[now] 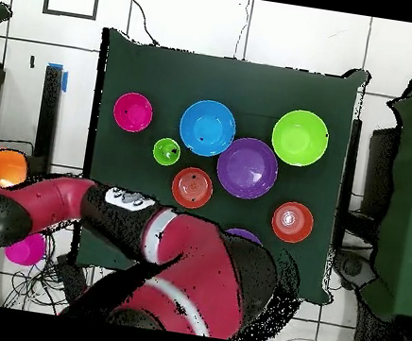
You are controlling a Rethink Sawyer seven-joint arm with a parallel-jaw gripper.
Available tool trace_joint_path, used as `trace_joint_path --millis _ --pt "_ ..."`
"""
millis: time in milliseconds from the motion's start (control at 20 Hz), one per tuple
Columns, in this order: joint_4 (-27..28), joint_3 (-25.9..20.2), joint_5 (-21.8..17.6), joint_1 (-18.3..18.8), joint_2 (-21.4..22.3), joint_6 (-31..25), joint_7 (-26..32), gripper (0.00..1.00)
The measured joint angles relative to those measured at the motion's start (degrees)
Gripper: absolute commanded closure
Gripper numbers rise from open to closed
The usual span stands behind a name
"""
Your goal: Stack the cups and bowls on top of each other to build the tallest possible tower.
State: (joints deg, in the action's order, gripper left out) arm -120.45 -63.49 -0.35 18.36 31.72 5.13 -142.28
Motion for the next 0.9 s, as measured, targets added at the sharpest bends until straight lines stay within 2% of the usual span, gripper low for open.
trace_joint_path --millis 250,300,350,450,500,650,800,900 --pt "-0.01 -9.47 -10.21 5.90 -12.54 1.30 0.00 1.00" --pt "-0.07 -12.14 -12.97 8.02 -16.99 0.80 0.00 1.00" --pt "-0.09 -13.51 -14.24 9.18 -19.40 0.27 0.00 1.00" --pt "-0.13 -15.12 -15.48 10.56 -22.19 -0.65 0.00 1.00" --pt "-0.28 -17.48 -16.80 12.55 -26.09 -2.46 0.00 1.00" --pt "-0.83 -20.94 -17.59 15.34 -31.11 -5.61 0.00 1.00" --pt "-2.61 -23.26 -17.68 18.82 -33.55 -8.90 0.00 1.00" --pt "-3.82 -23.69 -17.92 20.87 -33.60 -10.09 0.00 1.00"
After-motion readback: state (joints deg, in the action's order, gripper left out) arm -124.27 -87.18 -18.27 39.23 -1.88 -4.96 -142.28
